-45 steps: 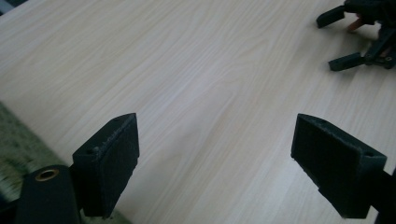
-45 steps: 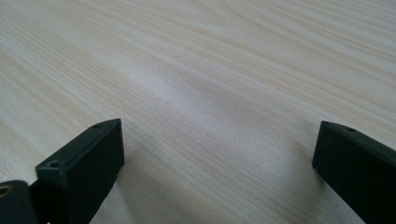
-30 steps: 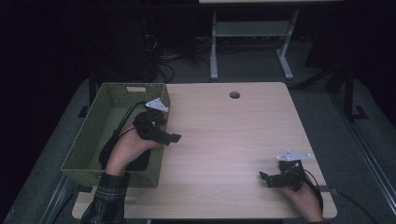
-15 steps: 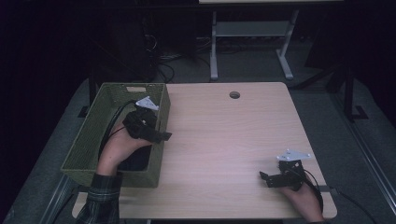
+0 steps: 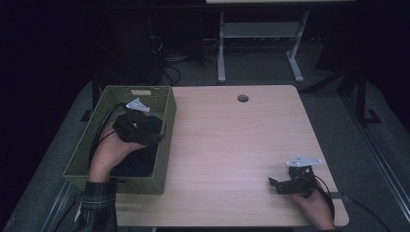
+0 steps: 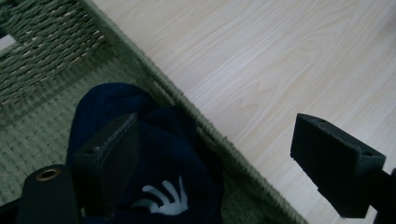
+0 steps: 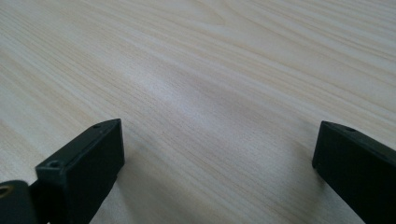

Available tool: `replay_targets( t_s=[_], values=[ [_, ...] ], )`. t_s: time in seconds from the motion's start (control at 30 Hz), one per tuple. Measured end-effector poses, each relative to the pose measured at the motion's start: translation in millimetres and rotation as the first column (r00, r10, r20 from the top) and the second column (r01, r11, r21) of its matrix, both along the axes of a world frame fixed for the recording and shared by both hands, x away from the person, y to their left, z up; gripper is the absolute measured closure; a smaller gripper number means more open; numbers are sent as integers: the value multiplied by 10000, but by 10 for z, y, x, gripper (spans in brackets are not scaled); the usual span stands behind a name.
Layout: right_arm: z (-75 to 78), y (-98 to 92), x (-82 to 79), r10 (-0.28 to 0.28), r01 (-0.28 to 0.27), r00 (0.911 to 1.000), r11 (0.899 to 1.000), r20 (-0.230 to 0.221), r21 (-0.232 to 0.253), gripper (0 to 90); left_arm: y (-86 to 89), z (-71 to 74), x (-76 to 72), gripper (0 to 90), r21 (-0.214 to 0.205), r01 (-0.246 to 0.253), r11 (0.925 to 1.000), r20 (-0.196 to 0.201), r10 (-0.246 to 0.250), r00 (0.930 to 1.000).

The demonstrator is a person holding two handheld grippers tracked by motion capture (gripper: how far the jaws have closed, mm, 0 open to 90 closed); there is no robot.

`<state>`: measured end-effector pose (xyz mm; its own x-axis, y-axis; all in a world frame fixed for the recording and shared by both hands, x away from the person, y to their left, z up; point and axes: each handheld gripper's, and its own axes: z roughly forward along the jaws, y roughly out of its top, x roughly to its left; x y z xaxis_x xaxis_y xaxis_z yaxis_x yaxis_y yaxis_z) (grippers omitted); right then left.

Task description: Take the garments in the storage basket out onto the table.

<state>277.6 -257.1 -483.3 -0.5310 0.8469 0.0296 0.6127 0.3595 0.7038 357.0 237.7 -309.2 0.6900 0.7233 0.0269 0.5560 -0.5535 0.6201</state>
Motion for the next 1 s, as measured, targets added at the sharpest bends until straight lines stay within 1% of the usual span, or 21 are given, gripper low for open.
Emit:
replay_targets(
  t_s=[0.07,0.13,0.17,0.3,0.4,0.5,0.67,0.7,0.8,0.97,1.0],
  values=[
    [0,0,0,0,0,10000,10000,1,-1,18,34,1,0,155,80,-85,9999,-3,85,10000],
    [0,0,0,0,0,10000,10000,1,-1,18,62,-4,-4,198,89,-180,9998,0,180,9998],
    [0,0,0,1,-1,10000,10000,2,-2,18,75,-8,-3,201,137,-224,9997,-26,225,9997],
    [0,0,0,2,-2,10000,10000,1,-2,18,120,-42,9,205,216,-277,9994,-194,281,9994],
    [0,0,0,0,0,10000,10000,-2,-2,18,160,-72,28,210,333,-450,9984,-320,461,9984],
    [0,0,0,0,0,10000,10000,0,-3,18,197,-117,49,211,315,-562,9979,-475,576,9972],
    [0,0,0,2,-2,10000,10000,-1,-4,18,217,-192,84,208,566,-782,9953,-636,818,9946],
    [0,0,0,4,-4,10000,10000,-1,-4,18,221,-206,94,206,697,-723,9949,-663,769,9948],
    [0,-1,0,5,-5,10000,10000,1,-6,18,209,-254,111,194,892,-726,9934,-829,801,9933],
    [0,0,0,2,-2,10000,10000,-2,-4,18,196,-305,140,175,1035,-671,9924,-943,769,9926],
    [-1,0,0,4,-4,10000,10000,6,0,18,192,-317,143,175,1056,-727,9917,-969,830,9918]
  ],
)
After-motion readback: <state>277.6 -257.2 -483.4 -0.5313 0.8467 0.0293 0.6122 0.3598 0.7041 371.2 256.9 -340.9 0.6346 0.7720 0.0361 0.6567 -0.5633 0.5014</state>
